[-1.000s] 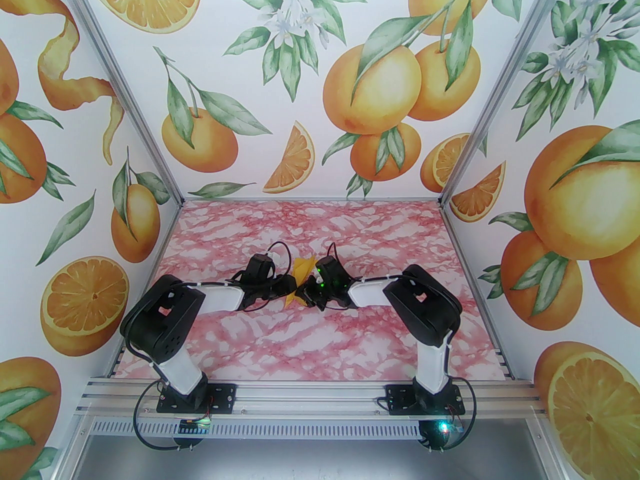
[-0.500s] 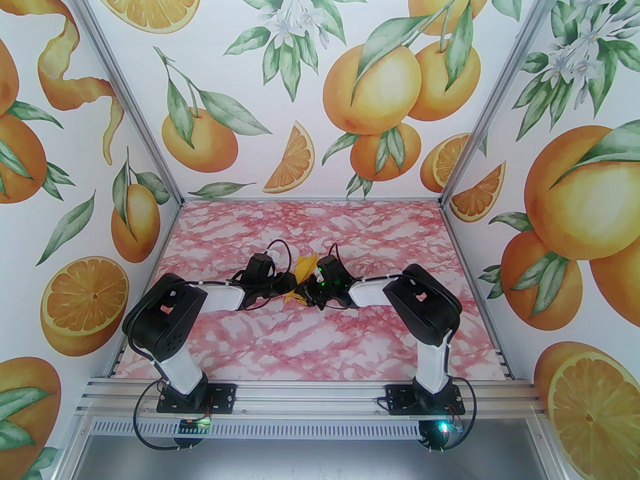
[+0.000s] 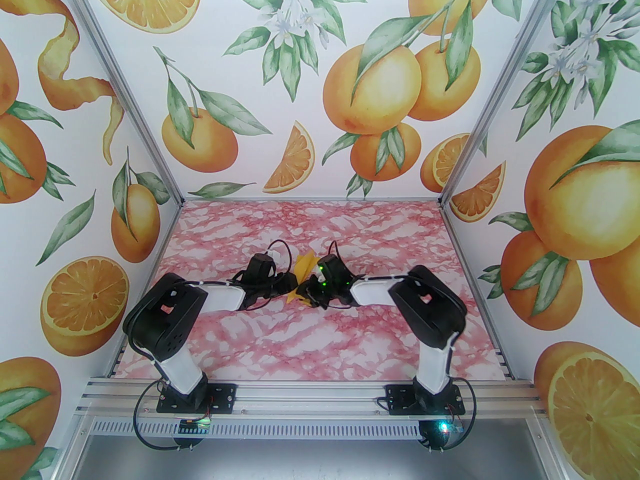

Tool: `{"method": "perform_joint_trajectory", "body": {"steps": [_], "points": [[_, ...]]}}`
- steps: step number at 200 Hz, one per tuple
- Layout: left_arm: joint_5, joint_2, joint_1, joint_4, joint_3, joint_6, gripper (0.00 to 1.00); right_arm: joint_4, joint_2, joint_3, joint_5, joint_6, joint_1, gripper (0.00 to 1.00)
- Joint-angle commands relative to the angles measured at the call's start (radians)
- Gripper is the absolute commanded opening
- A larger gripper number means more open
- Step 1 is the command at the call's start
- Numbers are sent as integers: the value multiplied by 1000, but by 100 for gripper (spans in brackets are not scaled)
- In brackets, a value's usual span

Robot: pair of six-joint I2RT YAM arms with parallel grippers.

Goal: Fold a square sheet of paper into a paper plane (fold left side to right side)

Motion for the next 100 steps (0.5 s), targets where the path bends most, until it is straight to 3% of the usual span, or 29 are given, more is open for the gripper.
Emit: {"method": "perform_joint_trajectory", "body": {"steps": [1, 42, 100], "points": [[32, 24, -15, -56, -1, 6, 38, -122, -34, 55, 73, -130, -46, 25], [34, 10, -15, -64, -4, 7, 41, -153, 59, 161, 58, -179, -70, 23], [65, -65, 2, -89, 8, 14, 61, -193, 114, 227, 64, -208, -69, 24]]}}
